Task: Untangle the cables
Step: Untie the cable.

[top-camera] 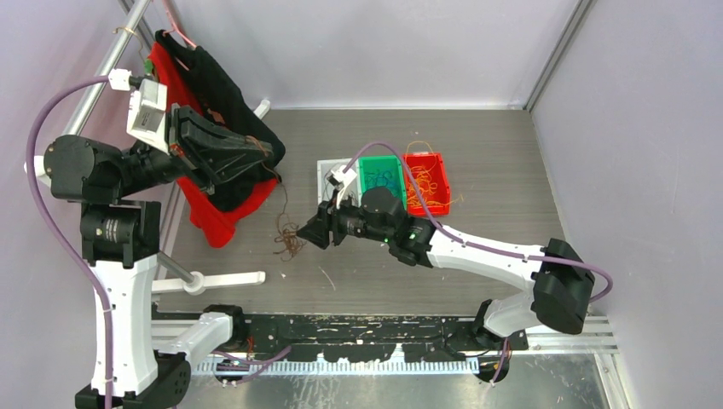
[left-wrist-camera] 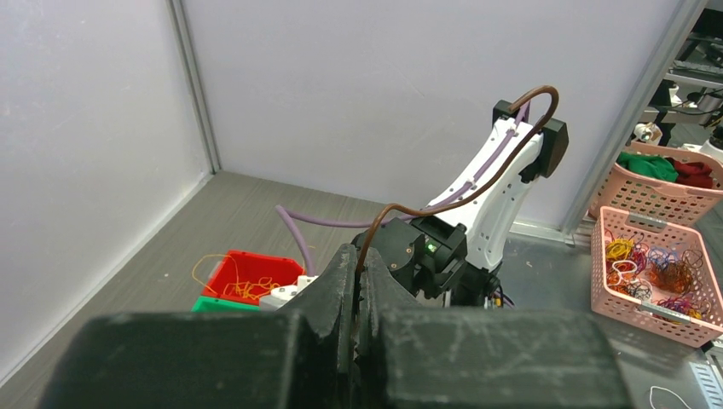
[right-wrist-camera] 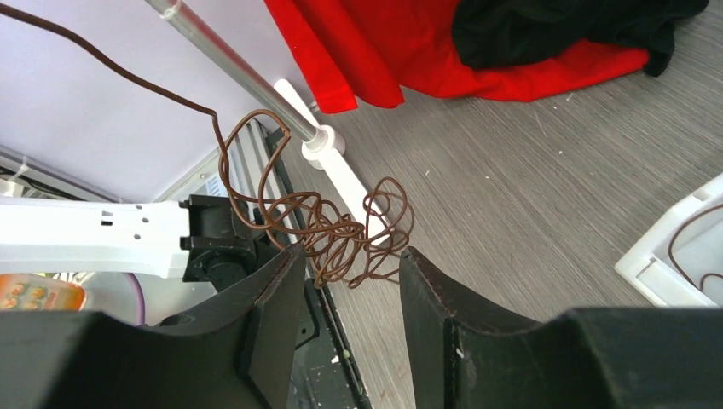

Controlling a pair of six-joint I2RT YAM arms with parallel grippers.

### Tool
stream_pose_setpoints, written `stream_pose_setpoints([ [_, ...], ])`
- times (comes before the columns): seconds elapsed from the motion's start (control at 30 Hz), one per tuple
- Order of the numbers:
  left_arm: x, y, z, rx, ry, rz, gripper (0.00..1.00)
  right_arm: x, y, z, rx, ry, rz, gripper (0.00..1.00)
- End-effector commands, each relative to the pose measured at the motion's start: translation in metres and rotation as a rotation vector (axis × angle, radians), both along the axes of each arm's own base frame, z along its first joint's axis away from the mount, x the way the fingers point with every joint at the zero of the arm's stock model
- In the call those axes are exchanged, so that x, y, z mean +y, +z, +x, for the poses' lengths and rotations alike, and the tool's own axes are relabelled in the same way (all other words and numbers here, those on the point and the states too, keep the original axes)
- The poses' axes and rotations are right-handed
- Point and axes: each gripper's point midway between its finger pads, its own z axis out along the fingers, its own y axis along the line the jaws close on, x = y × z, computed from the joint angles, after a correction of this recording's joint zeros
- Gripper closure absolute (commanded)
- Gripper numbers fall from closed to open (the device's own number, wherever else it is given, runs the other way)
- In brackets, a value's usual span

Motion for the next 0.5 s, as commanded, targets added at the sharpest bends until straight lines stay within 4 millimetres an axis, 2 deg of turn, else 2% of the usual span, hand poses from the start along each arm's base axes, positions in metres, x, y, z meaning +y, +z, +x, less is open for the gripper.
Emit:
stream_pose_setpoints([
  [0.0, 0.001, 0.016, -0.011, -0.066, 0.002, -0.015, 1.00, 0.013, 0.045, -0.001, -0.066, 0.036, 0.123, 0.50],
  [0.2, 0.000, 0.014, -0.008, -0.059, 0.002, -0.014, 1.00, 0.021, 0.054, -0.015, -0.066, 0.096, 0.163, 0.50],
  [0.33, 0.000, 0.014, -0.008, -0.056, 0.003, -0.015, 1.00, 0.023, 0.057, -0.007, -0.086, 0.046, 0.166, 0.51],
  [0.47, 0.000, 0.015, -0.010, -0.057, -0.002, -0.014, 1.00, 0.022, 0.062, 0.002, -0.113, -0.019, 0.182, 0.59],
])
